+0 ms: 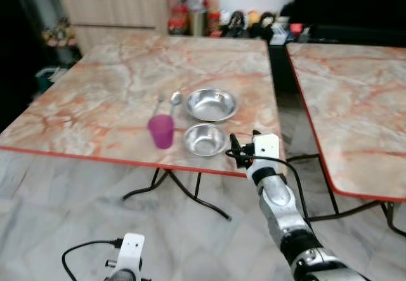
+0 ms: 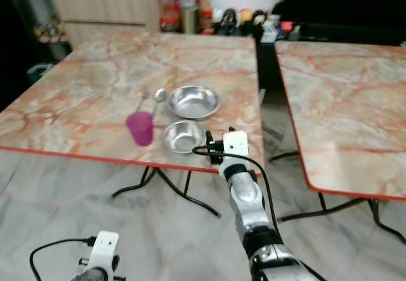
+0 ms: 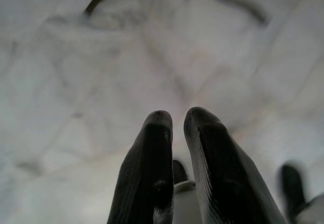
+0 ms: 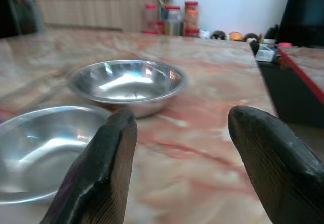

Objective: Setting the table

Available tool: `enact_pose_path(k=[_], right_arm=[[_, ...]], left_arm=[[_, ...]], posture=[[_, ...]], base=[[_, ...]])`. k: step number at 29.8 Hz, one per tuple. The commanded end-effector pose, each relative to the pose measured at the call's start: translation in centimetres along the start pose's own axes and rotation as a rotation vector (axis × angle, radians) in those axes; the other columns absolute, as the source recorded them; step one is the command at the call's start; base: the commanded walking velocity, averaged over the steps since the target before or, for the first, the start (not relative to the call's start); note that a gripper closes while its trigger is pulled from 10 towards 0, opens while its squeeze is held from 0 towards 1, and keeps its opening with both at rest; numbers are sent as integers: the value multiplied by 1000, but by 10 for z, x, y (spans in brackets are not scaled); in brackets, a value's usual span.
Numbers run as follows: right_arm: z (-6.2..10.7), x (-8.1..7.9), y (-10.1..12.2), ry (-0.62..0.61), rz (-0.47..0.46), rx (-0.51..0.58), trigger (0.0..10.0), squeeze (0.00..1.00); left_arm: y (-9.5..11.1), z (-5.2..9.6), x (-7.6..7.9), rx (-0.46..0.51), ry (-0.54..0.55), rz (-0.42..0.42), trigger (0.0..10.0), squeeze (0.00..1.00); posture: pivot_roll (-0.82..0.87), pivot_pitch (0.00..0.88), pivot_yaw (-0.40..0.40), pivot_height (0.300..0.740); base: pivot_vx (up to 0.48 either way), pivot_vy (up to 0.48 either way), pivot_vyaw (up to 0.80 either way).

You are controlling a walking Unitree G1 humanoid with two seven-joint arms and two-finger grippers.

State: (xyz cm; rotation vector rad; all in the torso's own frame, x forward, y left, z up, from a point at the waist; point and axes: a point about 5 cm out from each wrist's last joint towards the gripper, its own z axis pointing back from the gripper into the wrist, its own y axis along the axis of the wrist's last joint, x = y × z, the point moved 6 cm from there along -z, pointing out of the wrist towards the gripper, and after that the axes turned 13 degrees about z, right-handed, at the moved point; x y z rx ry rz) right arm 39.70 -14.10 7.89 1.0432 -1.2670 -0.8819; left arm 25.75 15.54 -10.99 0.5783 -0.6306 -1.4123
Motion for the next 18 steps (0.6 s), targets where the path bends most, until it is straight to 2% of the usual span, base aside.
enact_pose_path(k=[1, 11, 15, 18], right_arm=[[-7, -23, 18, 51, -17, 49, 10000, 0], [-6, -25, 21, 58, -9, 64, 10000, 0], [-6, -25, 22, 56, -7, 74, 10000, 0], [-5, -24, 21, 54, -24, 66, 10000, 0]], left_arm=[[-18, 5, -21, -56, 49, 1, 10000, 0], [-17, 5, -22, -52, 55, 7, 10000, 0], [-16, 5, -24, -51, 59, 11, 10000, 0], [-16, 5, -24, -51, 61, 13, 10000, 0]], posture=[[49, 0, -22, 740], [52, 0, -22, 740], [51, 0, -21, 740], [51, 0, -21, 740]], base=[[292, 0, 0], [292, 0, 0], [289, 0, 622], [292, 0, 0]])
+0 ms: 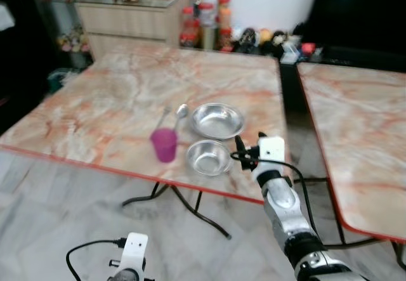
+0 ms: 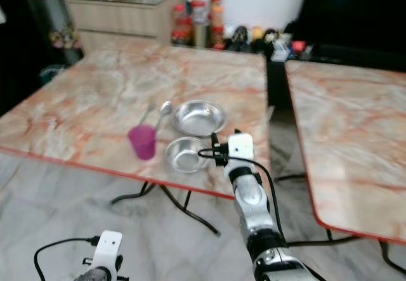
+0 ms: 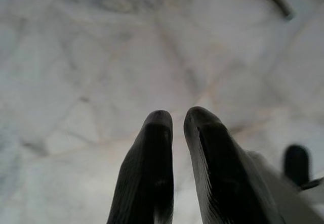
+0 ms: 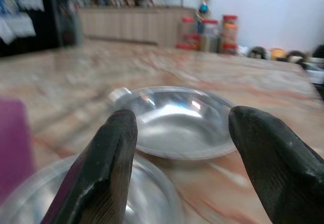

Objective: Setting the table

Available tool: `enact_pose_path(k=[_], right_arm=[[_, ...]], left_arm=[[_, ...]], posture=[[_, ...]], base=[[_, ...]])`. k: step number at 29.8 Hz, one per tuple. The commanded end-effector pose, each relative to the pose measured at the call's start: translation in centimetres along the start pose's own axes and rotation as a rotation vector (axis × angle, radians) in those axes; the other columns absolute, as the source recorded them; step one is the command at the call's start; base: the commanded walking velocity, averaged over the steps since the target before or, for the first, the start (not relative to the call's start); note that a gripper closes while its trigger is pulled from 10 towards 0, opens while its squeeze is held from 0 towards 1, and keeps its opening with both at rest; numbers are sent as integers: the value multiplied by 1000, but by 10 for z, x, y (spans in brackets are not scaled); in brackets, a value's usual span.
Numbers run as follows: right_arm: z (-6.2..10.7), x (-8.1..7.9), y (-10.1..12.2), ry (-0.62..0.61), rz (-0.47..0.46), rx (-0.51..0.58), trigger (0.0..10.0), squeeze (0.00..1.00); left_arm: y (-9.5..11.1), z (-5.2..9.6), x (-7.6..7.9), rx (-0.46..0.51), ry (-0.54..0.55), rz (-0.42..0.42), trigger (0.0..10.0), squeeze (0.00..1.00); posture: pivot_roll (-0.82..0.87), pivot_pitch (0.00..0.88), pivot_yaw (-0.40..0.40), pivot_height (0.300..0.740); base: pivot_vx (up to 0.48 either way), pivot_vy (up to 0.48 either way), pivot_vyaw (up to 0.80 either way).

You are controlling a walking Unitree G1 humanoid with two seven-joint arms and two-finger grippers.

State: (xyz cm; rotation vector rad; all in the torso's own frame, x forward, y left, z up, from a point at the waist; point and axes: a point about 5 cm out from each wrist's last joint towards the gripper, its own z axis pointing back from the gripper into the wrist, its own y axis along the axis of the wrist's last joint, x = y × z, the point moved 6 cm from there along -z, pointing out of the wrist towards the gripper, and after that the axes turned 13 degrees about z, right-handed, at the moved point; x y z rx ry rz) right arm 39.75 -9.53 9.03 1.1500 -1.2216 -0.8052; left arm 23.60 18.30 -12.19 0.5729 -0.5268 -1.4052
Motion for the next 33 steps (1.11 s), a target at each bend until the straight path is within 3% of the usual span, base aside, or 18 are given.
enact_pose_path(k=[1, 33], right_arm=[[2, 15, -4, -34, 8, -8, 10000, 0], [-1, 11, 1, -28, -23, 6, 10000, 0]], left_arm=[[6, -1, 5, 15, -7, 17, 10000, 0], [11, -2, 3, 26, -5, 9, 10000, 0]], posture=[[51, 0, -21, 740], [60, 0, -15, 740]], base=[[289, 0, 0], [290, 0, 0]])
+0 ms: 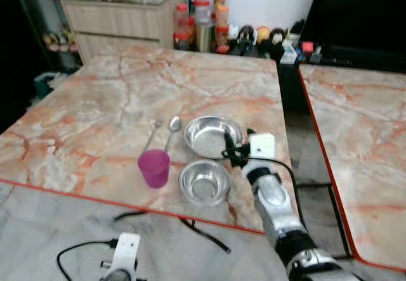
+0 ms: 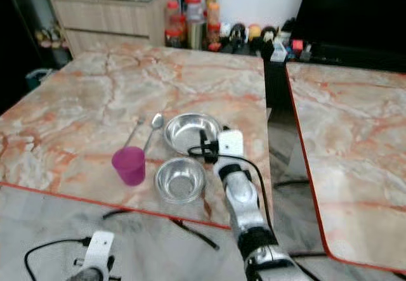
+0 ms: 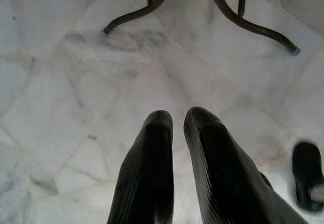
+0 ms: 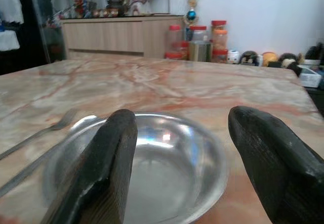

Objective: Setting the table

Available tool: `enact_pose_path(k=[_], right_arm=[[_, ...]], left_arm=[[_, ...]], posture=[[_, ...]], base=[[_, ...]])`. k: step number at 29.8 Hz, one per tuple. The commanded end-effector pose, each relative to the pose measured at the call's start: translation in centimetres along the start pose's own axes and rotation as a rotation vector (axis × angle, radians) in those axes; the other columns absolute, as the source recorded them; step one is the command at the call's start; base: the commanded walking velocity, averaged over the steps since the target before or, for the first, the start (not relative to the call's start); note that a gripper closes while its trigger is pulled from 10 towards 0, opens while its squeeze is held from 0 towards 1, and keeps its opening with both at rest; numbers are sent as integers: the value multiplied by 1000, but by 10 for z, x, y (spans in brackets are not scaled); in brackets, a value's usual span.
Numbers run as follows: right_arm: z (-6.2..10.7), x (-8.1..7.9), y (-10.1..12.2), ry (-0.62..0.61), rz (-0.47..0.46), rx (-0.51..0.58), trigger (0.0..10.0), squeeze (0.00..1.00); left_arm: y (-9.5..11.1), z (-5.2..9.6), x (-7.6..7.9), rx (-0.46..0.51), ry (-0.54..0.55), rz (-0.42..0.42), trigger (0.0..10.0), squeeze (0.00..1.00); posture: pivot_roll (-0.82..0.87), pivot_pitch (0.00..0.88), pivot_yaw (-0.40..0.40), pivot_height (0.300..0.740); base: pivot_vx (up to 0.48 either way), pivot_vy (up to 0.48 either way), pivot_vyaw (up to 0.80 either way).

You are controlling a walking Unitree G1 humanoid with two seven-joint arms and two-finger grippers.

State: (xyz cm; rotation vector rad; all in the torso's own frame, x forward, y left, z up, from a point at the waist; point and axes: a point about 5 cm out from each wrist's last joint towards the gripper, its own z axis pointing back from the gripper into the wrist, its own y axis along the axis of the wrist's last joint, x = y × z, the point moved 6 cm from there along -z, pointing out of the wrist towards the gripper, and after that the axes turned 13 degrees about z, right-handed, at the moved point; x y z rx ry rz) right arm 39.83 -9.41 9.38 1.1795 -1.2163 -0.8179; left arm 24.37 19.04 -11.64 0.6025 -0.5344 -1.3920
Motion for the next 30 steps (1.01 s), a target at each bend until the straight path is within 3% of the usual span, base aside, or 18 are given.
enact_pose_path(k=[1, 22, 30], right_arm=[[1, 11, -2, -27, 4, -7, 10000, 0], [1, 10, -4, -30, -9, -14, 10000, 0], [0, 13, -4, -49, -35, -17, 10000, 0]], left_arm=[[1, -1, 9, 1, -19, 6, 10000, 0], [-1, 0, 6, -6, -10, 5, 10000, 0], [0, -1, 5, -6, -10, -4, 10000, 0]], posture=[[60, 0, -15, 740], [63, 0, -9, 740], [57, 0, -2, 740]], base=[[289, 0, 0], [285, 0, 0], [0, 0, 0]])
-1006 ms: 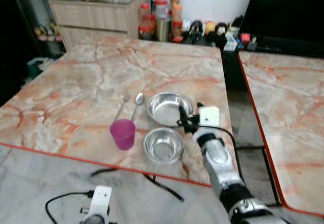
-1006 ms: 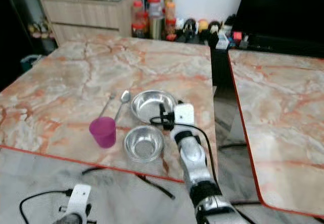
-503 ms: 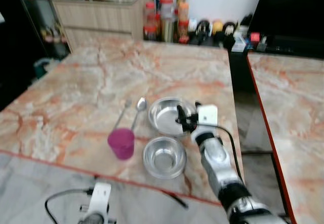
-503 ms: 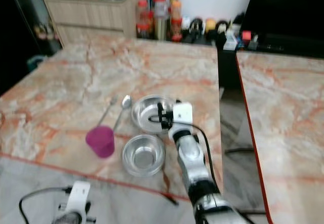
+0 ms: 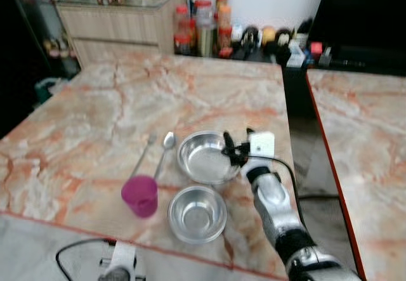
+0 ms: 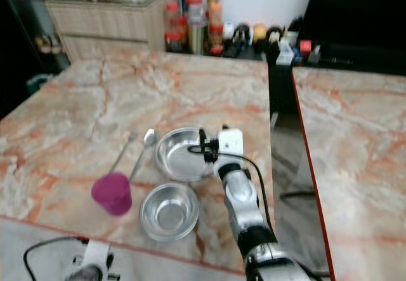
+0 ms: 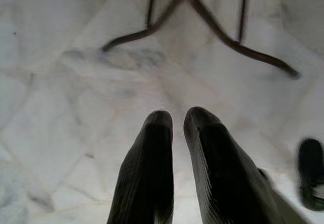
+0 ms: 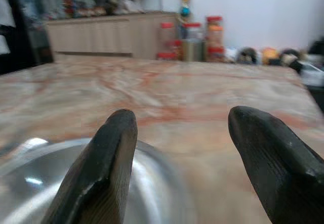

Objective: Setting the table

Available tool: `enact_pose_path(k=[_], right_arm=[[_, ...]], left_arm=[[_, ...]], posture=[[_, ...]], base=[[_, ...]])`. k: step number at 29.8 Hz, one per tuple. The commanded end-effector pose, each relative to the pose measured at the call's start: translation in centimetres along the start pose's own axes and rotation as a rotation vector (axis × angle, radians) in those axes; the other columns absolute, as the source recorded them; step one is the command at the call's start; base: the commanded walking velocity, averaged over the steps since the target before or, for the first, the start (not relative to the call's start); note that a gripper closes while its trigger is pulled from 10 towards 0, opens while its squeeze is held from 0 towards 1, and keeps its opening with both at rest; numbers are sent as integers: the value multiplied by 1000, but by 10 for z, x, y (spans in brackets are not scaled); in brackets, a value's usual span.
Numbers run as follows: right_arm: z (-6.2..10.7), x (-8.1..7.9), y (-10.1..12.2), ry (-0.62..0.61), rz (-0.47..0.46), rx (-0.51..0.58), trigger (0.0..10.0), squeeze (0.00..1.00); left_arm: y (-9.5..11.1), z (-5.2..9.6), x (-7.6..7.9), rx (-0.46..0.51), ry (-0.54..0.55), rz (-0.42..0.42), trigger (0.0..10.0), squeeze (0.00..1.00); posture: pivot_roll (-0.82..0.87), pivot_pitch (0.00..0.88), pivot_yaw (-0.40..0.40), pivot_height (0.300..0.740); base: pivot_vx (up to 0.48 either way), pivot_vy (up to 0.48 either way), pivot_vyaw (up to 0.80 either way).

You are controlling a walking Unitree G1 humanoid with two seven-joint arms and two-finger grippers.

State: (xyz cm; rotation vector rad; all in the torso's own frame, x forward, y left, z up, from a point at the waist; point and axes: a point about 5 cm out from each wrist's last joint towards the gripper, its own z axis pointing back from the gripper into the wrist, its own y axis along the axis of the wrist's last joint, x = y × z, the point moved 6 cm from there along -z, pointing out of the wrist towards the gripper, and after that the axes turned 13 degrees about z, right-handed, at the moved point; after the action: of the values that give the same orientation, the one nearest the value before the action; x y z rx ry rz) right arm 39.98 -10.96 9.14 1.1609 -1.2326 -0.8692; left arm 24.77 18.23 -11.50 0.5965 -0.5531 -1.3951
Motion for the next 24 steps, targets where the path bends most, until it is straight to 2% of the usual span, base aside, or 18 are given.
enact_pose_path(k=[1, 3, 4, 8, 9, 10, 11, 15, 17, 19, 21, 24], right_arm=[[-2, -1, 2, -10, -31, 1, 10000, 0], [-3, 0, 3, -14, -46, 0, 10000, 0], [-4, -1, 5, -13, -86, 4, 10000, 1000], [-7, 1, 5, -43, -156, -15, 10000, 1000], [-8, 1, 3, -47, -199, -32, 10000, 459], [-8, 1, 3, -47, -209, -36, 10000, 459], [-9, 1, 2, -47, -214, -40, 10000, 0], [-10, 1, -2, -48, -229, -80, 10000, 0], [-12, 6, -7, -80, -250, -136, 10000, 0], [-15, 6, -7, -85, -302, -151, 10000, 0], [-16, 6, -11, -85, -261, -193, 10000, 0], [-18, 2, -17, -70, -276, -262, 10000, 0]], left_arm=[[-3, 0, -3, -11, 5, -8, 10000, 0], [-2, 0, -3, -10, 5, -10, 10000, 0], [-2, 0, -3, -9, 4, -13, 10000, 0], [-2, 0, -3, -11, 5, -14, 10000, 0], [-2, 0, -3, -12, 5, -13, 10000, 0], [-3, 0, -3, -12, 5, -12, 10000, 0], [-3, 0, -4, -12, 5, -12, 10000, 0], [-5, 1, -3, -17, 5, -8, 10000, 0], [-6, 1, -4, -19, 7, -5, 10000, 0], [-6, 1, -5, -21, 9, -5, 10000, 0], [-6, 1, -6, -21, 11, -5, 10000, 0], [-5, 1, -7, -19, 15, -4, 10000, 0]], posture=[[59, 0, -2, 740], [59, 0, -2, 740], [61, 0, -3, 740], [64, 0, -4, 740], [65, 0, -5, 740], [65, 0, -5, 740], [65, 0, -4, 740], [67, 0, -5, 740], [66, 0, -3, 740], [68, 0, -2, 740], [67, 0, -1, 740], [69, 0, -1, 740]], base=[[0, 0, 0], [0, 0, 0], [0, 0, 0], [0, 0, 0], [0, 0, 0], [0, 0, 0], [0, 0, 0], [0, 0, 0], [0, 0, 0], [0, 0, 0], [0, 0, 0], [0, 0, 0]])
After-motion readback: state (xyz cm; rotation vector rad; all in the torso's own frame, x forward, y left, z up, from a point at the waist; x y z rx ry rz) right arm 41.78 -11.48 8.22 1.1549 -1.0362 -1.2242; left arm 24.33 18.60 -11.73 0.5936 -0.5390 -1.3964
